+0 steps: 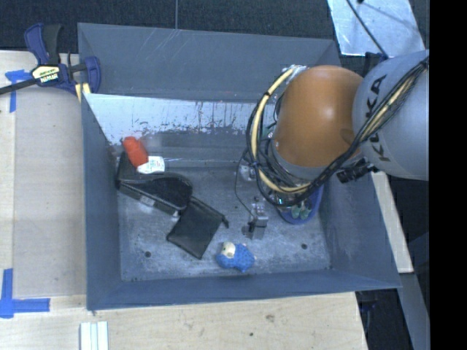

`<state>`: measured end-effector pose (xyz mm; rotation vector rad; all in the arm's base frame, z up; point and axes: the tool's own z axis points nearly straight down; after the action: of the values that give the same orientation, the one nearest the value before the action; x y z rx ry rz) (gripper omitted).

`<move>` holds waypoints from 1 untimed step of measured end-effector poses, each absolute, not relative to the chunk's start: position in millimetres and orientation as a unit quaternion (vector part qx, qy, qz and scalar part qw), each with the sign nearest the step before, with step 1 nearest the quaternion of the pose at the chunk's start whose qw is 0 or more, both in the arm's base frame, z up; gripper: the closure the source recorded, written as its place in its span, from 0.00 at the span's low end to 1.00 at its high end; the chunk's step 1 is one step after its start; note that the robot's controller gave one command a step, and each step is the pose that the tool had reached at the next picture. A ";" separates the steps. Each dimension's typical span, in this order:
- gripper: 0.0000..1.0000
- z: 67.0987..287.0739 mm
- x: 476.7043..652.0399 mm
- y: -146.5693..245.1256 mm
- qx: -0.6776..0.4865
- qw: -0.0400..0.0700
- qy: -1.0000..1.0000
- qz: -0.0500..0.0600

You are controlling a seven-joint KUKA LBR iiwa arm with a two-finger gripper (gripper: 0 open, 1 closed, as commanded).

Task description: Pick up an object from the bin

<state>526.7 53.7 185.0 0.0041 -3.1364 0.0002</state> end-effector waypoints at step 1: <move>0.00 79.7 569.1 115.6 0.010 0.001 -1.000 0.000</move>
Offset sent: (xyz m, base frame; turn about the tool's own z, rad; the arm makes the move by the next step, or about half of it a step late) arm 0.0430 0.0602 -0.1009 -0.0118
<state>569.1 115.6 79.7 0.0309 -3.1402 0.0005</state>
